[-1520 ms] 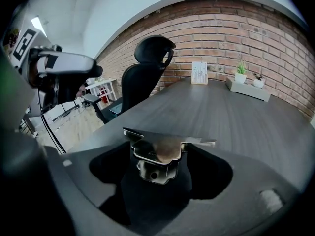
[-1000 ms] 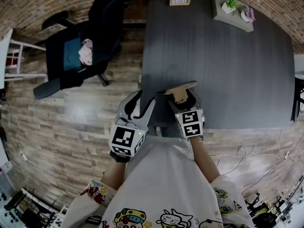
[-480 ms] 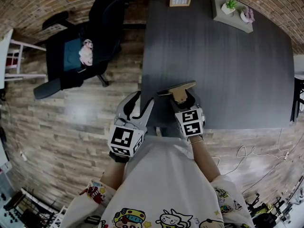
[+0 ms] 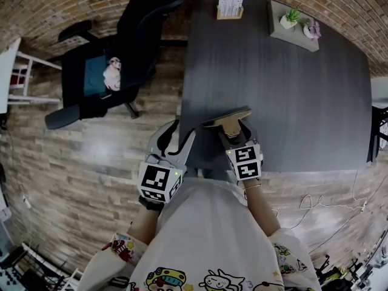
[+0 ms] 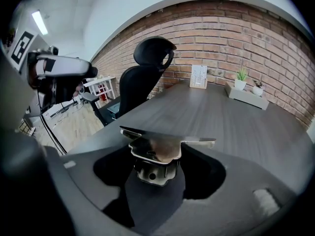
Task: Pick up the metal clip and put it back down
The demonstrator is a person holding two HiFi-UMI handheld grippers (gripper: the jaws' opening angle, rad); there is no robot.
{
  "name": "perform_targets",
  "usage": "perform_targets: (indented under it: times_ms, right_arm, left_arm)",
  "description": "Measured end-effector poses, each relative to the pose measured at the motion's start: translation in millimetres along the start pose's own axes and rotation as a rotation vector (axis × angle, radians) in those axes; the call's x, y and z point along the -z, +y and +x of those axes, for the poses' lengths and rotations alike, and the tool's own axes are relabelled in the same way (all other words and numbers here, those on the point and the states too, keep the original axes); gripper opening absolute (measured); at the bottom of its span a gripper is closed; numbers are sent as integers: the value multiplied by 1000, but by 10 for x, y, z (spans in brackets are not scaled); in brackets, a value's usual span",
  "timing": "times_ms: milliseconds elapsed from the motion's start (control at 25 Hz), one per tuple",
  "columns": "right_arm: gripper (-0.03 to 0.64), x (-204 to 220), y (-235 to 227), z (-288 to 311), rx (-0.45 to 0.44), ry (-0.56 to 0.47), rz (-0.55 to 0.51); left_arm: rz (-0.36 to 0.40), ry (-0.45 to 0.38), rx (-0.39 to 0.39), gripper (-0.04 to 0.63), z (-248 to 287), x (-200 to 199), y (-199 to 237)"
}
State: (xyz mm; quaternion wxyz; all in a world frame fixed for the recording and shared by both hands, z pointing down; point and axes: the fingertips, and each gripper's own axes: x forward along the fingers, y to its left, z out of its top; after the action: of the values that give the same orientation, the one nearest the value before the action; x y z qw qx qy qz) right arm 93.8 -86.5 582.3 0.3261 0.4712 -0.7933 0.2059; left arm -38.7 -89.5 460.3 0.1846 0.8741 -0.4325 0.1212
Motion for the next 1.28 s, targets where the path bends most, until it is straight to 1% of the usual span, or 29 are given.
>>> perform_targets:
  times_ms: [640,920,1080,1280]
  right_arm:
    - [287,-817,-399,-432,59,-195,-16]
    - [287,-1199,-585,-775,67,-305,-33]
    - [287,-1388,-651,-1016,53,-369,-21]
    - [287,-1537,-705,-1308,47,-426,-19]
  left_arm:
    - [58,-106,-8,178,65,-543,-1]
    - [90,-153,-5,161,124,-817,-61]
    - [111,-176,6,152,127,-978,-138]
    - [118,-208,25,139,78,-1158,-261]
